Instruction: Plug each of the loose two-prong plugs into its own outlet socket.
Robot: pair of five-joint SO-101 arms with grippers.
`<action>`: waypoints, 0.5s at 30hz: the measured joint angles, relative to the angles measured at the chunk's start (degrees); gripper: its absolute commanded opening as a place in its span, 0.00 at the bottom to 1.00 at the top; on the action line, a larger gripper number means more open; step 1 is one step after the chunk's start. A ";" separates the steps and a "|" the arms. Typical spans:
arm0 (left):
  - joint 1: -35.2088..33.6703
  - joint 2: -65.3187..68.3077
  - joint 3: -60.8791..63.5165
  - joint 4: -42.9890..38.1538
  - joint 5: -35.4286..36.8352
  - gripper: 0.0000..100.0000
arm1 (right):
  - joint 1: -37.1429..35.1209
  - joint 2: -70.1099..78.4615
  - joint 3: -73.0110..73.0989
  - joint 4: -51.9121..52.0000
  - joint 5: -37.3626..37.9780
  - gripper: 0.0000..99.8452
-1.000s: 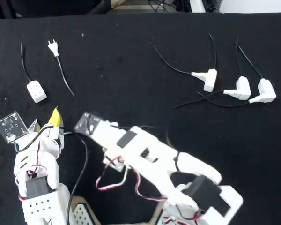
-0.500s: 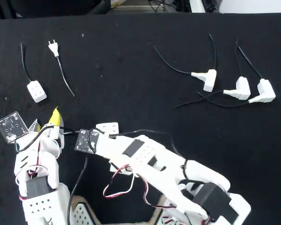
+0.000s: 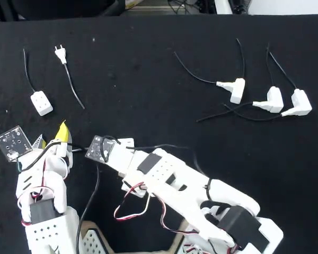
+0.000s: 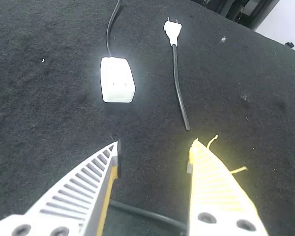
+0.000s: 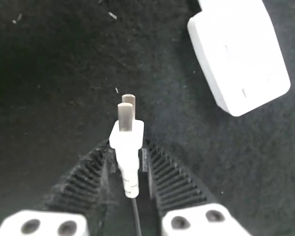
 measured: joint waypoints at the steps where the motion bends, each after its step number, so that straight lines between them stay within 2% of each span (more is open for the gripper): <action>1: 0.00 0.00 0.00 0.00 0.00 0.23 | 0.00 0.00 0.00 0.26 -0.09 0.05; 5: 0.00 0.00 0.00 0.00 0.00 0.23 | 0.00 0.09 0.00 0.35 -0.18 0.15; 15: 0.00 0.00 0.00 0.00 0.00 0.23 | 0.00 0.09 0.00 0.35 -0.18 0.10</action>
